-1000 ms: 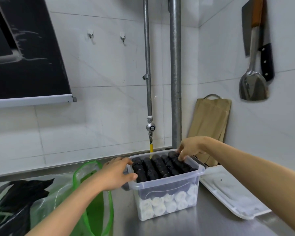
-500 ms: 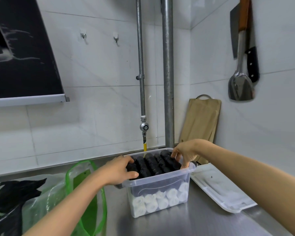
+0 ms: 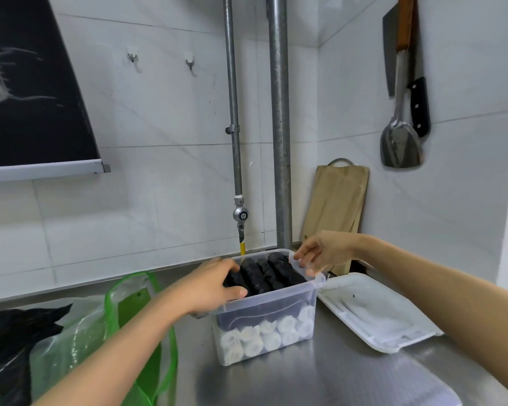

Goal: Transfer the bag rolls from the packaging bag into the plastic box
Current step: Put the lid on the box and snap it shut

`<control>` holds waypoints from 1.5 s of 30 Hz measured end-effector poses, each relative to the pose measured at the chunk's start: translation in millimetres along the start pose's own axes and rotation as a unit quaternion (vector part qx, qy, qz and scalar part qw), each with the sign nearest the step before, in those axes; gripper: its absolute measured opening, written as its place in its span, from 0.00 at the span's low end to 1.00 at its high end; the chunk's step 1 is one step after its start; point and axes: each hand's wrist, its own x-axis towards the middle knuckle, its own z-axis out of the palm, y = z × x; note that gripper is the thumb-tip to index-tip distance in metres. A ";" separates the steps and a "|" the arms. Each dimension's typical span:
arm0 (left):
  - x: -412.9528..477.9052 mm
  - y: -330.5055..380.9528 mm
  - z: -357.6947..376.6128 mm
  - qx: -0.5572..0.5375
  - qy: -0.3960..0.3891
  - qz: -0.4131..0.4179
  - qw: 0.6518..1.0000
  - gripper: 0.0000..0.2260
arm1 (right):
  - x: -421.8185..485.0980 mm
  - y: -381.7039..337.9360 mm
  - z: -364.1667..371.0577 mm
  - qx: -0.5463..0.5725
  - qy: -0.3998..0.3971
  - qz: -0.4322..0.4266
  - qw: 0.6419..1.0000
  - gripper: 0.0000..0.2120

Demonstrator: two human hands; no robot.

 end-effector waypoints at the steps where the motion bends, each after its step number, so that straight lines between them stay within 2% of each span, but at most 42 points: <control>1: 0.9 7.2 1.8 0.013 0.005 0.020 1.000 0.24 | -4.4 5.1 -3.2 0.022 0.012 -0.003 1.000 0.23; 6: 1.8 52.1 12.9 0.011 0.038 0.144 0.989 0.22 | -24.4 34.9 -15.1 0.061 0.041 0.011 0.997 0.20; 11: 10.8 90.5 36.0 -0.002 -0.013 0.222 0.975 0.21 | -41.6 68.1 -16.0 0.039 0.043 0.039 0.998 0.15; 18: 33.9 119.3 90.0 0.047 -0.118 0.224 0.966 0.23 | -62.3 94.8 -0.5 0.006 0.002 0.100 0.995 0.20; 21: 44.4 126.1 110.8 0.068 -0.140 0.213 0.965 0.23 | -66.9 106.3 10.8 -0.002 -0.014 0.113 0.993 0.20; 28: 67.3 130.6 149.6 0.156 -0.119 0.224 0.955 0.22 | -74.6 133.7 36.8 0.000 -0.010 0.139 0.990 0.17; 33: 83.6 133.0 170.2 0.211 -0.064 0.255 0.942 0.25 | -79.4 143.4 44.7 -0.016 -0.019 0.145 0.989 0.14; 36: 91.7 132.9 181.7 0.216 -0.062 0.250 0.942 0.25 | -78.4 148.6 49.1 -0.017 -0.030 0.145 0.989 0.10; 40: 96.3 133.1 189.9 0.190 -0.065 0.247 0.948 0.22 | -75.1 154.5 51.9 -0.020 -0.040 0.129 0.991 0.13; 45: 96.0 132.2 194.7 0.237 -0.050 0.252 0.937 0.25 | -73.1 156.7 52.3 -0.005 -0.045 0.124 0.991 0.12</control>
